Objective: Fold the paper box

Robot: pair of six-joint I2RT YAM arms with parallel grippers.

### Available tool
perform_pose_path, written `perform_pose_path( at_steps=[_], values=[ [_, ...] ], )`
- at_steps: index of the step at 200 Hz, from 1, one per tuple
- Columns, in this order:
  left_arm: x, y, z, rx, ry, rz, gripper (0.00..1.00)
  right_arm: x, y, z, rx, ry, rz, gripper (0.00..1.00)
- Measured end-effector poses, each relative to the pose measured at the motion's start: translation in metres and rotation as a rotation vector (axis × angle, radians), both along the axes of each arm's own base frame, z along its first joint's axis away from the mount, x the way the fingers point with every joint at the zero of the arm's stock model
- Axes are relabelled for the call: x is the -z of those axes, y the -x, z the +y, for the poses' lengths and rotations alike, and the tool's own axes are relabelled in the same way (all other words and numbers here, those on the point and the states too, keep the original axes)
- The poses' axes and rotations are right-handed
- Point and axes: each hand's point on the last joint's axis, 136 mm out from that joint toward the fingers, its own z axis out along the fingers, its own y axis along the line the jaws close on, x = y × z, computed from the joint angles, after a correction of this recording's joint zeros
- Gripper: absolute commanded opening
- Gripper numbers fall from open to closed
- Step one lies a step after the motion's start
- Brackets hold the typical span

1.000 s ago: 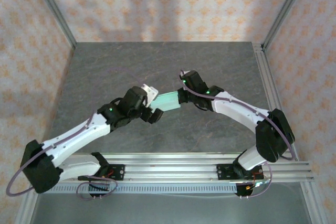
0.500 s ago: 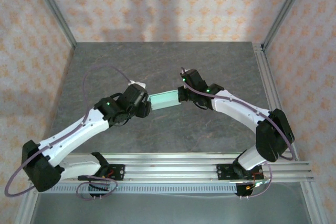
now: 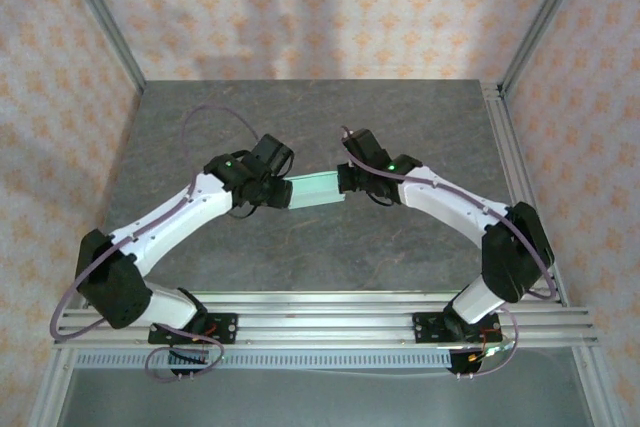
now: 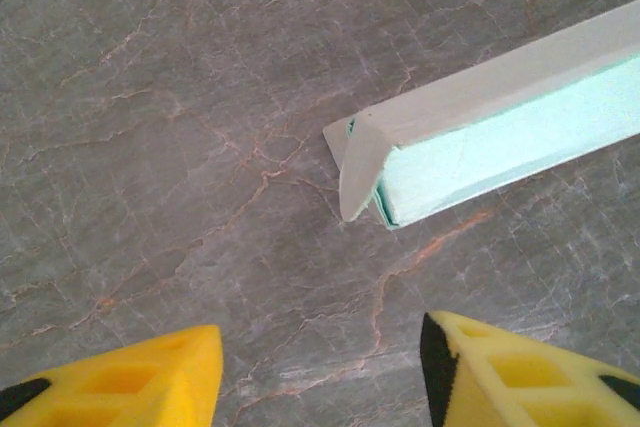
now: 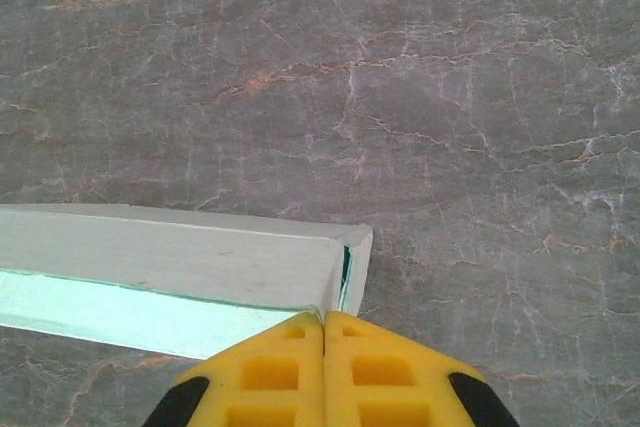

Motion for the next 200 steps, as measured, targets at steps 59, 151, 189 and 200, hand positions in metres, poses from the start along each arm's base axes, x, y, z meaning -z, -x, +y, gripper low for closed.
perform_pose_path(
  at_steps=[59, 151, 189, 200],
  values=[
    [0.005, -0.021, 0.003, -0.044, 0.01, 0.033, 0.43, 0.002, -0.008, 0.004, 0.009, 0.02, 0.014, 0.0],
    [0.023, -0.038, -0.003, -0.055, 0.013, 0.092, 0.17, 0.002, -0.012, 0.007, 0.012, 0.031, 0.03, 0.0],
    [0.022, -0.037, -0.008, -0.054, 0.041, 0.101, 0.09, 0.001, -0.012, 0.007, 0.012, 0.034, 0.035, 0.0],
    [0.021, -0.037, -0.009, -0.052, 0.048, 0.104, 0.07, 0.001, -0.013, 0.008, 0.012, 0.034, 0.035, 0.0]
  ],
)
